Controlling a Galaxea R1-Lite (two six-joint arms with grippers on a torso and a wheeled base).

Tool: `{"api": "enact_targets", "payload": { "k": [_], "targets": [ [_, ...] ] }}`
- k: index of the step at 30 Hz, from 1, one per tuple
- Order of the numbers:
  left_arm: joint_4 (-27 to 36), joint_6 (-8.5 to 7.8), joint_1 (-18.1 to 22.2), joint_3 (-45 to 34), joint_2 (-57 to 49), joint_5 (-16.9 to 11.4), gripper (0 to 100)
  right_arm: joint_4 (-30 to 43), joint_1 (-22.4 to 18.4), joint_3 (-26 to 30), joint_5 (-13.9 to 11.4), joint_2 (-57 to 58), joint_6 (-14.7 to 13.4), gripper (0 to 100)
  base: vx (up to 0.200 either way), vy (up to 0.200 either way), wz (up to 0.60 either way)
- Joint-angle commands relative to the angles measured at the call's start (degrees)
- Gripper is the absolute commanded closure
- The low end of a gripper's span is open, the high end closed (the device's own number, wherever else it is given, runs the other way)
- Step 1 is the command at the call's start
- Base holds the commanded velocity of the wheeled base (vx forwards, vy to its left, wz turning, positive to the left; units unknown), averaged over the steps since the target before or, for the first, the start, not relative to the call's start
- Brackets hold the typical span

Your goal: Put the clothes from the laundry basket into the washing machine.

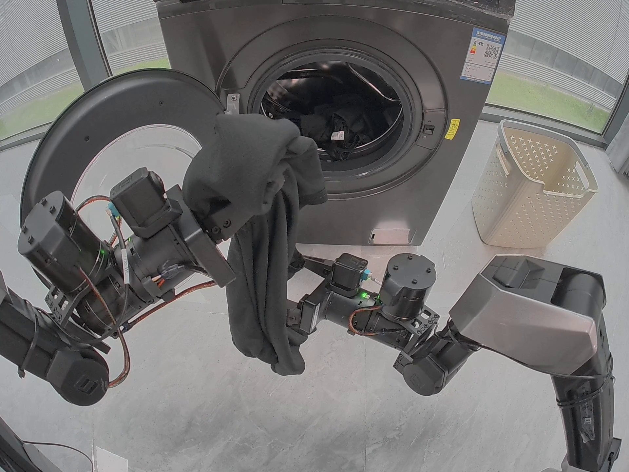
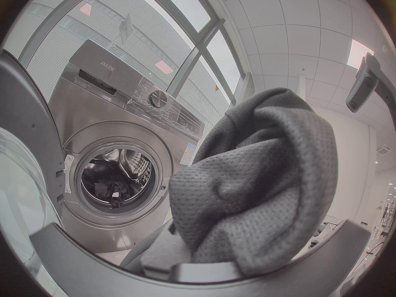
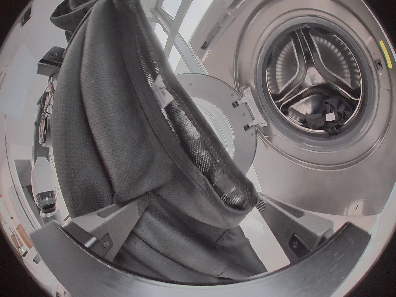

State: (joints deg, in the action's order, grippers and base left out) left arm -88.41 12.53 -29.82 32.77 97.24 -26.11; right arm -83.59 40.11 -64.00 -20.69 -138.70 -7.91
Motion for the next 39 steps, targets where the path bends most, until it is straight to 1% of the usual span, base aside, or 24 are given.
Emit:
{"api": "enact_targets", "payload": {
  "k": [1,5,9,12,14,18,19,20,22,24,26,31,35,39],
  "targets": [
    [-0.01,0.04,0.02,0.01,-0.04,0.01,100,-0.52,0.06,-1.13,0.03,-1.57,0.09,100,0.0,0.0,0.0],
    [-0.01,0.04,0.02,-0.07,0.05,0.01,100,-1.49,0.06,-1.65,0.03,-2.1,0.35,100,0.0,0.0,0.0],
    [-0.01,0.04,0.11,-0.07,0.14,0.01,100,-1.58,-0.56,-0.51,0.03,-1.31,0.53,100,0.0,0.0,0.0],
    [-0.01,0.04,0.29,0.01,0.23,0.01,100,-1.84,-1.08,2.57,0.03,1.68,0.7,100,0.0,0.0,0.0],
    [-0.01,0.12,0.46,0.01,0.23,0.01,100,-1.58,-1.96,5.73,0.12,4.76,0.7,100,0.0,0.0,0.0],
    [-0.01,0.04,0.81,0.01,0.31,0.01,100,-1.31,-4.25,11.09,0.74,9.94,1.23,100,0.0,0.0,0.0],
    [-0.01,0.04,1.17,0.01,0.4,0.01,100,-1.58,-5.83,13.46,0.91,12.41,1.23,100,0.0,0.0,0.0],
    [-0.01,0.04,1.17,0.01,0.4,0.01,100,-1.58,-5.83,13.46,0.91,12.41,1.23,100,0.0,0.0,0.0],
    [-0.01,0.04,1.34,-0.07,0.4,0.01,100,-1.84,-7.76,16.1,1.0,15.04,1.41,100,0.0,0.0,0.0],
    [-0.01,0.04,1.34,-0.07,0.4,0.01,100,-1.93,-8.64,17.59,1.0,16.45,1.5,100,0.0,0.0,0.0],
    [-0.01,0.04,1.34,-0.07,0.4,0.01,100,-1.93,-9.35,19.44,1.97,18.29,1.5,100,0.0,0.0,0.0],
    [-0.01,0.04,1.34,-0.16,0.4,0.01,100,-2.01,-9.43,21.2,2.49,19.09,1.5,100,0.0,0.0,0.0],
    [-0.01,0.04,1.43,-0.25,0.4,0.01,100,-2.81,-9.61,21.11,2.58,19.26,1.5,100,0.0,0.0,0.0],
    [-0.01,0.12,1.61,-0.07,0.4,0.1,100,-2.81,-10.75,21.2,2.67,20.14,1.5,100,0.0,0.0,0.0]
  ]
}}
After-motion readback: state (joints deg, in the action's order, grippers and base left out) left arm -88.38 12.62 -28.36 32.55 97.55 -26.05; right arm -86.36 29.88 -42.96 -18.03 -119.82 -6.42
